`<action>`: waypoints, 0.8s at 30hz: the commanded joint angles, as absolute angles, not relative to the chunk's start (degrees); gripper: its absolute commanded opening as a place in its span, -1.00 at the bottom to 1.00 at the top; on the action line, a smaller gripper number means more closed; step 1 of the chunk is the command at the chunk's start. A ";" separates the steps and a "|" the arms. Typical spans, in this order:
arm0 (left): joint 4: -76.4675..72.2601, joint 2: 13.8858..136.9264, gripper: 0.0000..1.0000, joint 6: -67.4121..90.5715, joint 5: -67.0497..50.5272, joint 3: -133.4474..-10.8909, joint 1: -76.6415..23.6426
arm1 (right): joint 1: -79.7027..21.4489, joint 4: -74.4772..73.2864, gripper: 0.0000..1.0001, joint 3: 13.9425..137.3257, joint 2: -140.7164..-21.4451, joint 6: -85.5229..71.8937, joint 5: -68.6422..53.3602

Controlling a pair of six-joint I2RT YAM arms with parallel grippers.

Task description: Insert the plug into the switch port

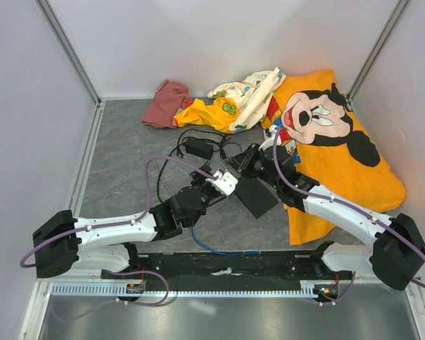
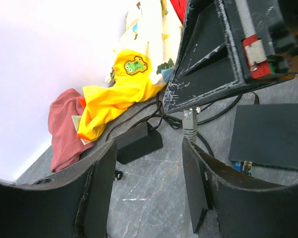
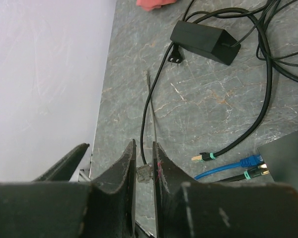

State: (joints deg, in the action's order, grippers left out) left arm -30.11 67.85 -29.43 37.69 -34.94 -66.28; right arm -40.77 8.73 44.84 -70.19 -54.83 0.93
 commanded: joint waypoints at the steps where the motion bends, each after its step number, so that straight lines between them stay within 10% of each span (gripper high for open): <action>1: -36.56 69.87 0.23 -29.19 38.07 -34.45 -67.06 | -40.96 7.82 -1.00 47.72 -68.99 -57.13 3.95; 18: -45.78 80.58 0.22 -28.38 41.48 -36.03 -67.50 | -41.04 6.77 -1.00 47.99 -67.94 -59.68 5.89; 24: -49.84 83.41 -0.52 -31.11 44.03 -38.41 -67.50 | -40.96 6.94 -1.00 47.03 -67.33 -60.38 6.06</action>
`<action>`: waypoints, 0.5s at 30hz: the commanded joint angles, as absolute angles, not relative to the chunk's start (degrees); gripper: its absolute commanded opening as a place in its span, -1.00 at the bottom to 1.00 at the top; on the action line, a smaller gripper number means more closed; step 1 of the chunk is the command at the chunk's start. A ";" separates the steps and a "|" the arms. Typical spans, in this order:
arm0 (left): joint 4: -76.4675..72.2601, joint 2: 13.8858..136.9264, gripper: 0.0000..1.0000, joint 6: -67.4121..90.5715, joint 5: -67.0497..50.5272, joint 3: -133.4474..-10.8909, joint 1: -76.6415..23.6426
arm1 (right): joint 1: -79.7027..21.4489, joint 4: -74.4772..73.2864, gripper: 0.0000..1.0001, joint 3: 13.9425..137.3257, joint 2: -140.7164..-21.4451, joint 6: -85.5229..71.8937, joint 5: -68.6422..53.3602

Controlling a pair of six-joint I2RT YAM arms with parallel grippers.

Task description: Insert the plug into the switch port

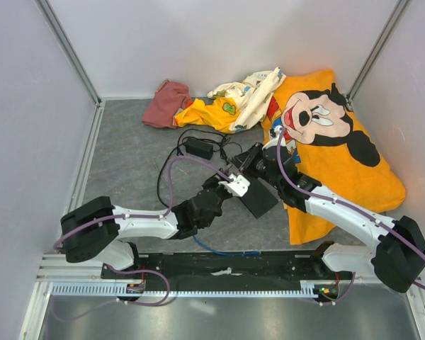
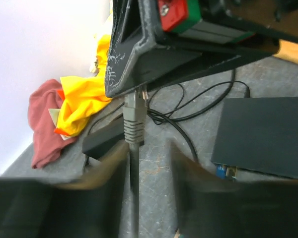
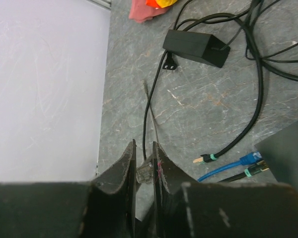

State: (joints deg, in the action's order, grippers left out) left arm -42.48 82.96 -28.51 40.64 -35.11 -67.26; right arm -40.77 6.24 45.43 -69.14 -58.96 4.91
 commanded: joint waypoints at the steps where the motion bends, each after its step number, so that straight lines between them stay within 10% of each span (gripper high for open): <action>1: -49.22 82.54 -0.85 -30.77 43.34 -38.58 -67.50 | -40.96 7.03 -1.00 46.85 -67.15 -60.38 6.41; 15: -6.19 69.70 -0.97 -1.86 5.82 -42.97 -50.91 | -29.10 21.69 0.41 40.08 -63.81 -49.23 -12.18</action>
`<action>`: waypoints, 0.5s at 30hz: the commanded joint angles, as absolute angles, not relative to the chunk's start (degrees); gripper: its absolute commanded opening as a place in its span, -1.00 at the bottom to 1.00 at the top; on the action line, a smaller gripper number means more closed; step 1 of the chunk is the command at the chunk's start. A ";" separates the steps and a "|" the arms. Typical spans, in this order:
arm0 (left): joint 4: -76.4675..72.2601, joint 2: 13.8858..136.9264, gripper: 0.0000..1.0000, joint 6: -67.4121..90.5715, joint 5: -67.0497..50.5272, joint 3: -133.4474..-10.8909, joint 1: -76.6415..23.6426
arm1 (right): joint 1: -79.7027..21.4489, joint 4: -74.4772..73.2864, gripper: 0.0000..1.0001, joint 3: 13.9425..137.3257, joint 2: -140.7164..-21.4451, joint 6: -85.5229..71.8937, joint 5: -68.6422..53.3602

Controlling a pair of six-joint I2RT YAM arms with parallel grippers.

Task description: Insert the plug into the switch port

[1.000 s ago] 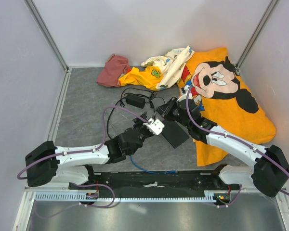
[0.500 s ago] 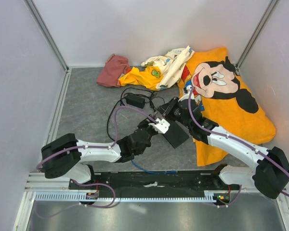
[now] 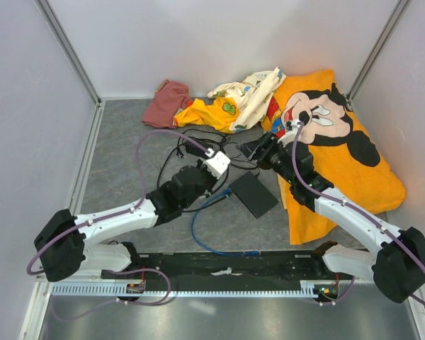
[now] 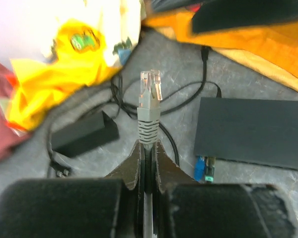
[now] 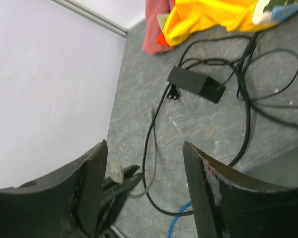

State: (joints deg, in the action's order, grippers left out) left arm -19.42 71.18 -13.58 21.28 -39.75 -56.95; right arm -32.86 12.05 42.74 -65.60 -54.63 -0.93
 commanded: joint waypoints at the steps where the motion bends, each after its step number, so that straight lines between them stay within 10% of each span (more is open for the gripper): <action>1: -4.59 70.05 -0.97 -0.80 0.75 -43.67 -49.58 | -28.40 23.10 0.43 39.64 -63.81 -48.44 -13.70; 15: -1.67 75.67 -0.97 11.25 -20.03 -48.16 -40.52 | -26.54 44.38 0.36 33.84 -74.44 -43.51 -33.40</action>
